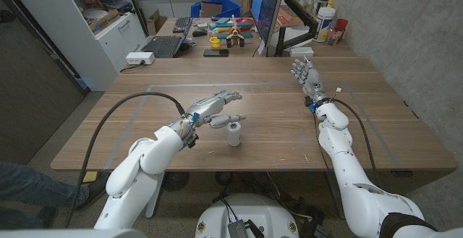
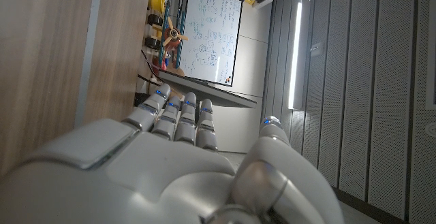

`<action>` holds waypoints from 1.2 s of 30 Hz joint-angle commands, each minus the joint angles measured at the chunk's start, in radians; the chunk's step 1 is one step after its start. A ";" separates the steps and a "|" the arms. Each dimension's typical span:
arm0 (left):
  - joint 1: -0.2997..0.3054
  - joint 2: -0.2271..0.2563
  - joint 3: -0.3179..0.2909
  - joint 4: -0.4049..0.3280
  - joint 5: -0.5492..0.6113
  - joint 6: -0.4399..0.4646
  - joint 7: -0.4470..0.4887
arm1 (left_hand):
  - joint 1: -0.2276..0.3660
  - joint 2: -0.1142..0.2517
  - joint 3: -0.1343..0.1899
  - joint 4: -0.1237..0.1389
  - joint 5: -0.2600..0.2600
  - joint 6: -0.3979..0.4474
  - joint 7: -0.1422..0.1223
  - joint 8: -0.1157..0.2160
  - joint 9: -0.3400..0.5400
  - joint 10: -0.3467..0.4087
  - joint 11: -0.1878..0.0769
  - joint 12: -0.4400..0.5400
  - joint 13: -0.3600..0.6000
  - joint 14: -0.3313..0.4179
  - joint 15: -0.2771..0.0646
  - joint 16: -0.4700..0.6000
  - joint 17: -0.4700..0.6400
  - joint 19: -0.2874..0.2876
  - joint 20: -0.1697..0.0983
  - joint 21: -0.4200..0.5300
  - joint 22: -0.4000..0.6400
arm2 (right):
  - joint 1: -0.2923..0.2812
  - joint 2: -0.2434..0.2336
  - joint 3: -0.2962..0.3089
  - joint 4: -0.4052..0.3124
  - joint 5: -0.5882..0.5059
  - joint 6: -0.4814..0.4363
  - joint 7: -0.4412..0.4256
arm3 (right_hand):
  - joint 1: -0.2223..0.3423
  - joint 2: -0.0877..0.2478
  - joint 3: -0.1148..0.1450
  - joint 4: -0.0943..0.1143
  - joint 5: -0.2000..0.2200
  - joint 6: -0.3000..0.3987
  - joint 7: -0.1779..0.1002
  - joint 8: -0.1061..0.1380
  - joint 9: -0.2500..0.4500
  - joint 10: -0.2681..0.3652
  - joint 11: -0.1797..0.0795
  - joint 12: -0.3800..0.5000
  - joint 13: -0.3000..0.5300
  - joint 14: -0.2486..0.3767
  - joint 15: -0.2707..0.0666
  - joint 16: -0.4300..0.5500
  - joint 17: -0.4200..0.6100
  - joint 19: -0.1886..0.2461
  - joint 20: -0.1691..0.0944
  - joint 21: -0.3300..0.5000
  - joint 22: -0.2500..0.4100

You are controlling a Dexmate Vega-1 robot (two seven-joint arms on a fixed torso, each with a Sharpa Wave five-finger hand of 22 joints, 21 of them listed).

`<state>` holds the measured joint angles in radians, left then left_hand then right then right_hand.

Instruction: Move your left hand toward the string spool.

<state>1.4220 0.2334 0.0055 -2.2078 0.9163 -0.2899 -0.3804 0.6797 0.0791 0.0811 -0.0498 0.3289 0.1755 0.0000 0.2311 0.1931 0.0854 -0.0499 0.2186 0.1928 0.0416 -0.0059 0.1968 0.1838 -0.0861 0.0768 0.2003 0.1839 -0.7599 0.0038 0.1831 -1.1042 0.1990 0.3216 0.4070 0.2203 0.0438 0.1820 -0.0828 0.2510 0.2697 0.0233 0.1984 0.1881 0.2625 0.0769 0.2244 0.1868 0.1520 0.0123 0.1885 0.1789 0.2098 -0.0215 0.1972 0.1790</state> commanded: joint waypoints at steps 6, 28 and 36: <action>0.010 0.037 0.042 -0.018 0.130 0.018 0.060 | 0.016 0.003 0.003 -0.011 -0.003 0.009 -0.007 0.000 0.003 0.007 -0.006 0.003 0.006 0.006 0.000 0.003 0.003 0.007 0.005 0.010 0.002 | -0.006 -0.004 0.005 -0.007 0.003 -0.006 0.005 | 0.004 0.002 0.004 -0.005 0.000 0.012 -0.001 0.001 0.003 0.011 -0.005 0.001 0.003 0.009 -0.002 0.001 0.006 -0.003 0.000 0.002 0.005; 0.000 0.065 0.076 0.008 0.166 0.052 0.070 | 0.027 0.001 0.003 -0.018 -0.003 0.022 -0.026 0.000 0.003 0.015 -0.011 0.004 0.007 0.008 -0.007 0.001 0.003 0.019 -0.001 0.013 0.002 | -0.017 -0.002 0.006 -0.020 0.001 -0.012 0.001 | 0.004 0.003 0.003 -0.007 0.000 0.014 -0.002 0.001 0.003 0.011 0.000 0.000 0.003 0.010 -0.001 0.000 0.005 -0.004 0.000 0.002 0.005; -0.017 0.068 0.095 0.033 0.164 0.070 0.050 | 0.030 0.000 0.002 -0.020 -0.003 0.028 -0.029 0.000 0.003 0.017 -0.012 0.004 0.007 0.009 -0.008 0.001 0.003 0.019 -0.001 0.013 0.002 | -0.016 -0.006 0.006 -0.018 0.002 -0.017 0.004 | 0.003 0.003 0.003 -0.007 0.000 0.015 -0.001 0.001 0.003 0.012 -0.001 0.000 0.003 0.011 -0.001 0.000 0.006 -0.004 0.001 0.003 0.005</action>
<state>1.4232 0.2935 0.0781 -2.2015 1.0775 -0.2409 -0.3105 0.6981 0.0790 0.0812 -0.0665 0.3290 0.1983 -0.0237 0.2311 0.1929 0.0963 -0.0608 0.2186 0.1978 0.0470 -0.0113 0.1968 0.1837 -0.0716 0.0735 0.2080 0.1838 -0.7739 0.0009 0.1878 -1.1213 0.2004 0.3095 0.4111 0.2203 0.0438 0.1822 -0.0826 0.2510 0.2752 0.0178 0.1984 0.1880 0.2680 0.0714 0.2244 0.1885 0.1520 0.0123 0.1885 0.1789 0.2098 -0.0215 0.1972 0.1790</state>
